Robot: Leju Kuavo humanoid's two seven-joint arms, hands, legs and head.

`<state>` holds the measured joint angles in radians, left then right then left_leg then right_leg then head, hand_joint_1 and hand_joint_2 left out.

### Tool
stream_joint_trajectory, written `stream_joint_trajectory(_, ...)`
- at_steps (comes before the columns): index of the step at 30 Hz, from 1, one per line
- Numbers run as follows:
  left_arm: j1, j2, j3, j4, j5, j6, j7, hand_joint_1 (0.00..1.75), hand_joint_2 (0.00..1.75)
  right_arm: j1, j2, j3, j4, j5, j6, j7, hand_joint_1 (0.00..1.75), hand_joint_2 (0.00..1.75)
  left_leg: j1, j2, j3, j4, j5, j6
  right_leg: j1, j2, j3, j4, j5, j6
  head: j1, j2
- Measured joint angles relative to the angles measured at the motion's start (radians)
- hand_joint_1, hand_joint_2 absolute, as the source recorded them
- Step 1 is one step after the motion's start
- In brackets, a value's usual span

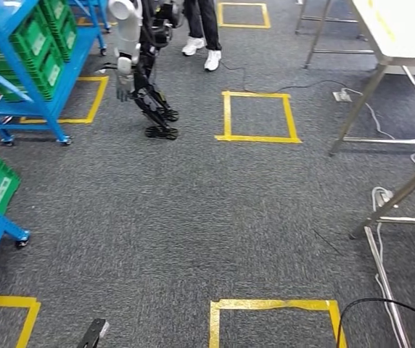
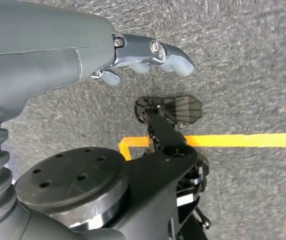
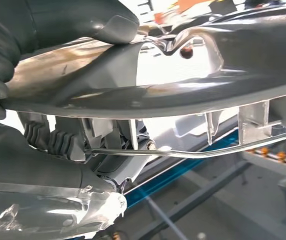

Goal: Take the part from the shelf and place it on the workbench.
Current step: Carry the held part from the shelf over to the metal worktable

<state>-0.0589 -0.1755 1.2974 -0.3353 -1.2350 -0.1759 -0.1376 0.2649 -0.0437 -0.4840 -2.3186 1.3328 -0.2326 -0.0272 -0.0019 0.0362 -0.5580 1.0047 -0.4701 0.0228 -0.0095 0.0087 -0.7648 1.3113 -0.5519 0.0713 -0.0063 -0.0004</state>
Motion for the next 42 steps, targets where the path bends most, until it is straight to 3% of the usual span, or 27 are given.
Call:
stream_joint_trajectory(1,0.000,0.000,0.000,0.000,0.000,0.000,0.000,0.00,1.75,0.000,0.002,0.000,0.000,0.000,0.000,0.000,1.75,1.75,0.000,0.014,0.001,0.000,-0.001,-0.001,-0.001,-0.004,0.016,-0.022,0.015,0.001,0.000,0.000)
stream_joint_trajectory(2,-0.001,-0.001,0.000,0.000,0.000,0.000,0.000,0.00,1.75,0.000,0.003,0.000,0.000,0.000,0.001,0.000,1.75,1.75,0.000,0.027,0.003,0.000,-0.003,-0.004,-0.001,-0.014,0.052,-0.082,0.044,0.001,0.000,0.000)
stream_joint_trajectory(4,-0.002,-0.002,0.000,0.000,0.000,-0.001,0.000,0.00,1.75,0.000,0.005,-0.001,-0.002,0.001,0.001,0.000,1.75,1.75,-0.003,0.050,0.009,0.001,-0.008,-0.012,0.002,-0.058,0.134,-0.221,0.091,-0.004,0.000,0.000)
stream_joint_trajectory(5,-0.002,-0.002,0.000,0.000,0.000,-0.001,0.000,0.00,1.75,0.000,0.006,-0.001,-0.003,0.001,0.001,0.000,1.75,1.75,-0.006,0.059,0.012,0.001,-0.011,-0.017,0.005,-0.073,0.158,-0.263,0.102,-0.009,-0.001,0.000)
stream_joint_trajectory(6,-0.002,-0.002,0.000,0.000,0.000,-0.002,0.000,0.00,1.75,-0.001,0.007,-0.002,-0.004,0.002,0.001,0.000,1.75,1.75,-0.008,0.069,0.014,0.001,-0.012,-0.022,0.008,-0.077,0.166,-0.278,0.105,-0.015,-0.002,0.000)
stream_joint_trajectory(8,-0.004,-0.003,0.000,0.000,0.000,-0.002,0.000,0.00,1.75,0.001,0.008,-0.005,-0.006,0.002,0.001,0.001,1.75,1.75,-0.008,0.089,0.018,-0.001,-0.014,-0.032,0.009,-0.052,0.162,-0.278,0.110,-0.028,-0.002,0.000)
stream_joint_trajectory(9,-0.006,-0.004,0.000,0.000,-0.001,-0.003,0.000,0.00,1.75,0.001,0.008,-0.007,-0.008,0.002,0.002,0.001,1.75,1.75,-0.006,0.083,0.017,0.002,-0.019,-0.038,0.008,-0.040,0.160,-0.281,0.113,-0.034,-0.002,0.000)
stream_joint_trajectory(11,-0.009,-0.006,0.000,0.000,-0.001,-0.003,0.000,0.00,1.75,0.000,0.009,-0.010,-0.012,0.002,0.002,0.001,1.75,1.75,-0.003,0.036,-0.007,0.057,-0.058,-0.047,0.003,-0.017,0.160,-0.287,0.119,-0.046,-0.004,0.000)
stream_joint_trajectory(13,-0.007,-0.006,0.000,0.000,-0.002,-0.004,0.002,0.00,1.75,-0.002,0.011,-0.012,-0.013,0.001,0.003,0.000,1.75,1.75,0.000,-0.015,-0.067,0.185,-0.120,-0.049,0.000,0.007,0.158,-0.288,0.121,-0.053,-0.009,0.000)
stream_joint_trajectory(15,-0.002,-0.007,0.000,0.000,-0.003,-0.004,0.006,0.00,1.75,-0.002,0.012,-0.014,-0.013,-0.001,0.004,0.000,1.75,1.75,0.000,-0.029,-0.119,0.278,-0.144,-0.048,0.000,0.037,0.156,-0.288,0.121,-0.055,-0.011,0.000)
stream_joint_trajectory(17,0.000,-0.007,0.000,0.000,-0.003,-0.003,0.008,0.00,1.75,-0.001,0.012,-0.016,-0.013,-0.003,0.005,0.000,1.75,1.75,0.000,-0.038,-0.106,0.237,-0.094,-0.045,-0.001,0.069,0.157,-0.287,0.123,-0.053,-0.011,0.000)
stream_joint_trajectory(19,-0.001,-0.007,0.000,0.000,-0.004,-0.003,0.010,0.00,1.75,-0.002,0.012,-0.018,-0.013,-0.004,0.006,-0.001,1.75,1.75,0.006,-0.085,-0.046,0.105,-0.026,-0.042,-0.001,0.099,0.154,-0.284,0.125,-0.046,-0.011,0.000)
stream_joint_trajectory(20,-0.001,-0.007,0.000,0.000,-0.005,-0.004,0.012,0.00,1.75,-0.003,0.012,-0.018,-0.013,-0.005,0.006,-0.002,1.75,1.75,0.009,-0.111,-0.022,0.052,-0.008,-0.041,-0.002,0.112,0.151,-0.282,0.126,-0.040,-0.011,0.000)
stream_joint_trajectory(22,-0.002,-0.007,0.000,0.000,-0.006,-0.006,0.013,0.00,1.75,-0.003,0.012,-0.020,-0.014,-0.007,0.006,-0.003,1.75,1.75,0.011,-0.137,-0.002,0.007,-0.003,-0.036,-0.004,0.139,0.141,-0.281,0.130,-0.027,-0.011,0.000)
stream_joint_trajectory(23,-0.002,-0.007,0.000,0.000,-0.006,-0.008,0.014,0.00,1.75,-0.002,0.013,-0.021,-0.014,-0.007,0.007,-0.003,1.75,1.75,0.010,-0.123,-0.002,0.006,-0.002,-0.030,-0.008,0.152,0.135,-0.285,0.134,-0.020,-0.012,0.000)
stream_joint_trajectory(24,-0.003,-0.006,0.000,-0.001,-0.006,-0.009,0.013,0.00,1.75,-0.001,0.013,-0.022,-0.014,-0.007,0.007,-0.003,1.75,1.75,0.009,-0.109,-0.002,0.004,0.000,-0.024,-0.008,0.146,0.130,-0.283,0.134,-0.015,-0.012,0.000)
stream_joint_trajectory(25,-0.004,-0.005,0.000,-0.001,-0.006,-0.011,0.013,0.00,1.75,-0.001,0.014,-0.023,-0.014,-0.008,0.007,-0.004,1.75,1.75,0.009,-0.094,-0.001,0.002,0.001,-0.016,-0.007,0.122,0.121,-0.271,0.126,-0.010,-0.009,0.000)
stream_joint_trajectory(26,-0.005,-0.005,0.000,-0.002,-0.007,-0.012,0.013,0.00,1.75,-0.004,0.014,-0.023,-0.014,-0.008,0.006,-0.005,1.75,1.75,0.009,-0.079,0.000,-0.001,0.002,-0.010,-0.005,0.087,0.104,-0.239,0.106,-0.007,-0.006,0.000)
stream_joint_trajectory(28,-0.002,-0.004,0.000,-0.002,-0.010,-0.014,0.013,0.00,1.75,-0.008,0.014,-0.023,-0.013,-0.010,0.006,-0.007,1.75,1.75,0.006,-0.050,0.001,-0.001,0.000,-0.002,-0.002,0.019,0.048,-0.117,0.039,-0.002,0.000,0.000)
stream_joint_trajectory(30,0.002,-0.002,0.000,-0.002,-0.012,-0.015,0.012,0.00,1.75,-0.006,0.014,-0.025,-0.013,-0.019,0.006,-0.007,1.75,1.75,0.004,-0.018,0.002,-0.001,-0.002,-0.001,-0.003,0.001,-0.002,-0.007,-0.002,0.004,0.000,0.000)
stream_joint_trajectory(31,0.003,-0.001,0.000,-0.002,-0.013,-0.015,0.012,0.00,1.75,-0.005,0.014,-0.027,-0.013,-0.025,0.006,-0.006,1.75,1.75,0.004,-0.004,0.003,-0.001,-0.004,-0.002,-0.004,-0.002,-0.002,-0.001,0.004,0.005,0.000,0.000)
stream_joint_trajectory(33,0.002,0.000,0.000,-0.002,-0.013,-0.016,0.011,0.00,1.75,-0.002,0.014,-0.036,-0.013,-0.038,0.007,-0.006,1.75,1.75,0.004,0.022,0.010,-0.001,-0.010,-0.007,-0.004,-0.020,0.057,-0.102,0.059,0.006,0.000,0.000)
stream_joint_trajectory(35,0.002,0.001,0.000,-0.002,-0.014,-0.017,0.009,0.00,1.75,-0.004,0.014,-0.047,-0.012,-0.046,0.007,-0.009,1.75,1.75,-0.002,0.043,0.021,0.000,-0.019,-0.016,0.001,-0.065,0.131,-0.229,0.103,0.000,0.000,0.000)
stream_joint_trajectory(37,0.001,0.003,0.000,-0.002,-0.015,-0.017,0.007,0.00,1.75,-0.006,0.014,-0.056,-0.008,-0.051,0.007,-0.013,1.75,1.75,-0.009,0.062,0.029,-0.001,-0.026,-0.026,0.005,-0.080,0.154,-0.271,0.111,-0.015,-0.002,0.000)
stream_joint_trajectory(39,-0.001,0.004,0.000,-0.002,-0.015,-0.018,0.006,0.00,1.75,-0.005,0.014,-0.064,-0.006,-0.055,0.008,-0.016,1.75,1.75,-0.007,0.077,0.035,-0.004,-0.030,-0.037,0.004,-0.053,0.152,-0.274,0.114,-0.030,-0.004,0.000)
stream_joint_trajectory(40,-0.003,0.004,0.000,-0.002,-0.015,-0.018,0.005,0.00,1.75,-0.005,0.014,-0.068,-0.005,-0.055,0.008,-0.018,1.75,1.75,-0.005,0.065,0.034,0.003,-0.038,-0.042,0.002,-0.042,0.153,-0.277,0.115,-0.036,-0.004,0.000)
stream_joint_trajectory(42,-0.004,0.004,0.000,-0.002,-0.014,-0.017,0.005,0.00,1.75,-0.009,0.014,-0.072,-0.003,-0.054,0.008,-0.021,1.75,1.75,-0.001,0.014,0.001,0.075,-0.082,-0.051,-0.003,-0.018,0.155,-0.282,0.119,-0.048,-0.008,0.000)
